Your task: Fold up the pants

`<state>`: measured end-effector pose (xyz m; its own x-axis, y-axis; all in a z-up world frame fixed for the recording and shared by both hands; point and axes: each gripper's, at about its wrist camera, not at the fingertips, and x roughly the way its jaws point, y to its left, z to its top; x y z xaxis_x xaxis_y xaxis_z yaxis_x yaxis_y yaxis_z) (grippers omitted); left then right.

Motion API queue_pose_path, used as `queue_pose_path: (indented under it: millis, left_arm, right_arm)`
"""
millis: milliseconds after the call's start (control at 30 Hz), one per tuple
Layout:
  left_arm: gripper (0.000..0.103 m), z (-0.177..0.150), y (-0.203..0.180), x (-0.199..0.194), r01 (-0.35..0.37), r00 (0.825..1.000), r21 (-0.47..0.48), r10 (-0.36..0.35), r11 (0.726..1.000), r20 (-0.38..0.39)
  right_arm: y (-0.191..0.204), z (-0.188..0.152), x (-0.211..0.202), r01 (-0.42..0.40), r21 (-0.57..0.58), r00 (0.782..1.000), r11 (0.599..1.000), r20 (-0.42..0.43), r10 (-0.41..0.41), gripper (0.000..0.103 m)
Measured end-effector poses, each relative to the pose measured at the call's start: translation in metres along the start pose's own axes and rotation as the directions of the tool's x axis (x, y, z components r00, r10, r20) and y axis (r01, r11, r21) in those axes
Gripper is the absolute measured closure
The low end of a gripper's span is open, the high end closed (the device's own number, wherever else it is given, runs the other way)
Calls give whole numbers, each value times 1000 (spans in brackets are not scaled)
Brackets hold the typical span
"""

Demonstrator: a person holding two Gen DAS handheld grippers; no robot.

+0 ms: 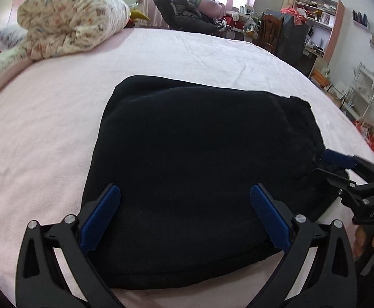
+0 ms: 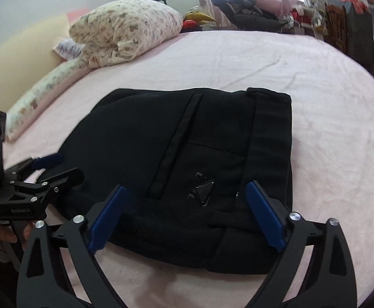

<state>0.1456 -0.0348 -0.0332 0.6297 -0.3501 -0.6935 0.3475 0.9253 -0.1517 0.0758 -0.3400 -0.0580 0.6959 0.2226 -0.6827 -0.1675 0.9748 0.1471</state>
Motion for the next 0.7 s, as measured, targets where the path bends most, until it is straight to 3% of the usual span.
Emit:
queue_pose_path:
  millis: [233,433,567,700]
  left_arm:
    - [2,-10,-4,-26,4,999,-37,-3,999,45]
    - [2,-34,-16,-51,-56,992,-35,59,998,108]
    - [2,-40,-18,-53,-61,989,-23,63,998,131]
    - [2,-42,-18,-46,-70,990,-4,70,998,124]
  right_arm:
    - [1,-6,-28,1,15,994,1000,109,-3,5]
    - [15,-21,-50,58,-48,978,997,205,-47,6]
    - [21,-27,-52,64,-63,976,996,211,-50,8]
    - [18,-30,-38,82,-61,985,995,158,-72,11]
